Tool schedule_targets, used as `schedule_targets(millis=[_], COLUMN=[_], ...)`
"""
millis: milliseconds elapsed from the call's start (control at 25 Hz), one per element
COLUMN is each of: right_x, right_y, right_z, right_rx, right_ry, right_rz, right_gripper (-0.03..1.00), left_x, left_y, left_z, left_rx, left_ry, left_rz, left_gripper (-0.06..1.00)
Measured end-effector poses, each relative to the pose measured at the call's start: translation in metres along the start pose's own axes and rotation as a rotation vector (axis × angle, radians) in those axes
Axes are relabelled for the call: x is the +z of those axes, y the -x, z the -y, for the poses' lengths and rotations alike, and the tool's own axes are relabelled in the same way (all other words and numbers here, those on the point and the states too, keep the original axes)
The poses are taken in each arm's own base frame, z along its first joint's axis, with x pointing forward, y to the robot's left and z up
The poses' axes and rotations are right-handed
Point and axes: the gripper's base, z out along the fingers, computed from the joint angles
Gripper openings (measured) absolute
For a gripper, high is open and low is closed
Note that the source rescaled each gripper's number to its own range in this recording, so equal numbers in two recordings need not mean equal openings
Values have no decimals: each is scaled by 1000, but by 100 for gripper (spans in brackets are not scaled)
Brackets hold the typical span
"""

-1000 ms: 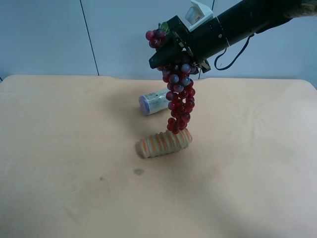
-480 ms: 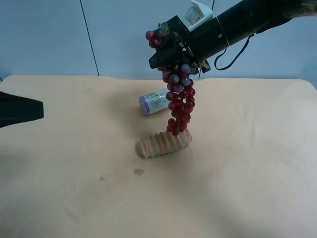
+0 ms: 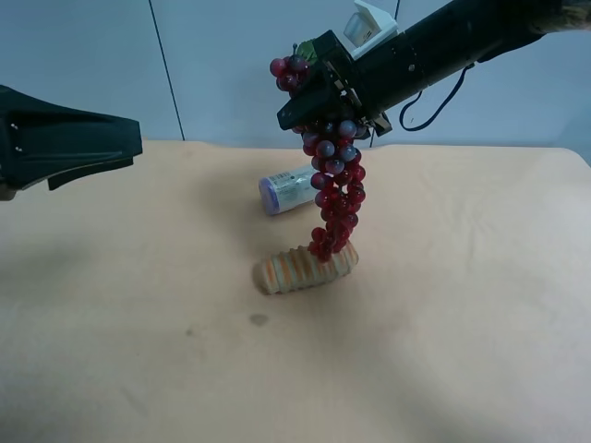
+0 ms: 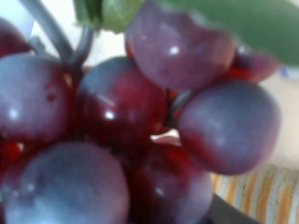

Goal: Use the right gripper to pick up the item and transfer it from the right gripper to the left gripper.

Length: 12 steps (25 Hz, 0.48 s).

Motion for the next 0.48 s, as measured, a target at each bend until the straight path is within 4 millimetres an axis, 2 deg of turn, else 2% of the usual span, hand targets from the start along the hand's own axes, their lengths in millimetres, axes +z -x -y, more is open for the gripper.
schedule_targets(millis=[200, 480], right_x=[0, 0], right_y=[2, 5], right_z=[-3, -8], right_rx=[7, 19], right_ry=[38, 85], right_rz=[25, 58], right_gripper=[3, 3], left_x=[24, 68], left_y=[-8, -21], left_z=[-21, -28], left_rx=[-39, 1], left_ry=[-49, -157], left_rz=[-10, -129], left_gripper=[100, 100])
